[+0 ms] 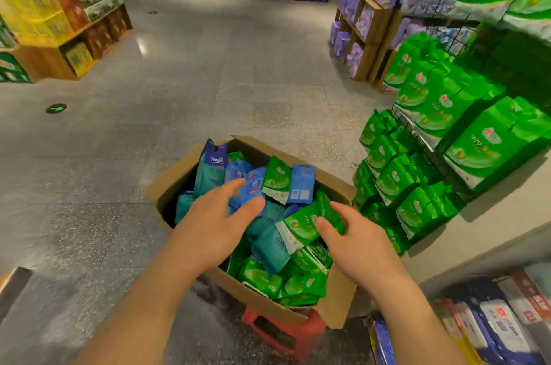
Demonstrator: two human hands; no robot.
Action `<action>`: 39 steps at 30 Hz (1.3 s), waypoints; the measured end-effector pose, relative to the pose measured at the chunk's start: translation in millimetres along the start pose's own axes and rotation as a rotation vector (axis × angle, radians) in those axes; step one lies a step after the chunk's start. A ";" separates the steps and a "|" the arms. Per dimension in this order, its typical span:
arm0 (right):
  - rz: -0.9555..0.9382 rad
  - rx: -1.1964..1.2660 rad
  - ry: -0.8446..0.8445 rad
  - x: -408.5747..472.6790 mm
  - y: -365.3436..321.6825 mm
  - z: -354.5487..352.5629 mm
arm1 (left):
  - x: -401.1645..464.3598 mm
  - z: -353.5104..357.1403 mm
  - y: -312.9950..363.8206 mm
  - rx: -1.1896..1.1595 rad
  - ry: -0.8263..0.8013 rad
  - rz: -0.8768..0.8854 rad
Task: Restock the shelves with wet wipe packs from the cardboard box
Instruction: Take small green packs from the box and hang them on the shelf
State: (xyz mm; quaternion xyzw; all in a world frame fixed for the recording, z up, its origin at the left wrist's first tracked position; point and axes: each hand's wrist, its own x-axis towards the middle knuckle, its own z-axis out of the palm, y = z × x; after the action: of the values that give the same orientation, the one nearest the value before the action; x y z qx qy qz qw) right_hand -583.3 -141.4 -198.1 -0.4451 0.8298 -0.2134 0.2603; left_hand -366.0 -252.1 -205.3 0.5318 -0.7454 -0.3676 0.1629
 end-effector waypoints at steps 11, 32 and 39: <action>0.066 0.156 0.016 87.2 -6.0 46.3 | 64.3 -5.7 -33.7 -0.062 -0.021 -0.164; 0.574 0.117 0.161 268.9 -44.8 219.7 | 202.3 -52.8 -170.1 -0.218 -0.175 -0.341; 0.605 0.253 0.147 277.6 -40.7 224.4 | 218.1 -68.2 -190.1 -0.237 -0.166 -0.399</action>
State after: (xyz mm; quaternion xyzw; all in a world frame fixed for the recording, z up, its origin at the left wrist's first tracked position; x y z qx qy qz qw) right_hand -548.2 -425.6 -415.0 -0.1261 0.9078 -0.2592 0.3047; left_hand -278.1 -507.9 -328.5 0.6136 -0.5882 -0.5196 0.0867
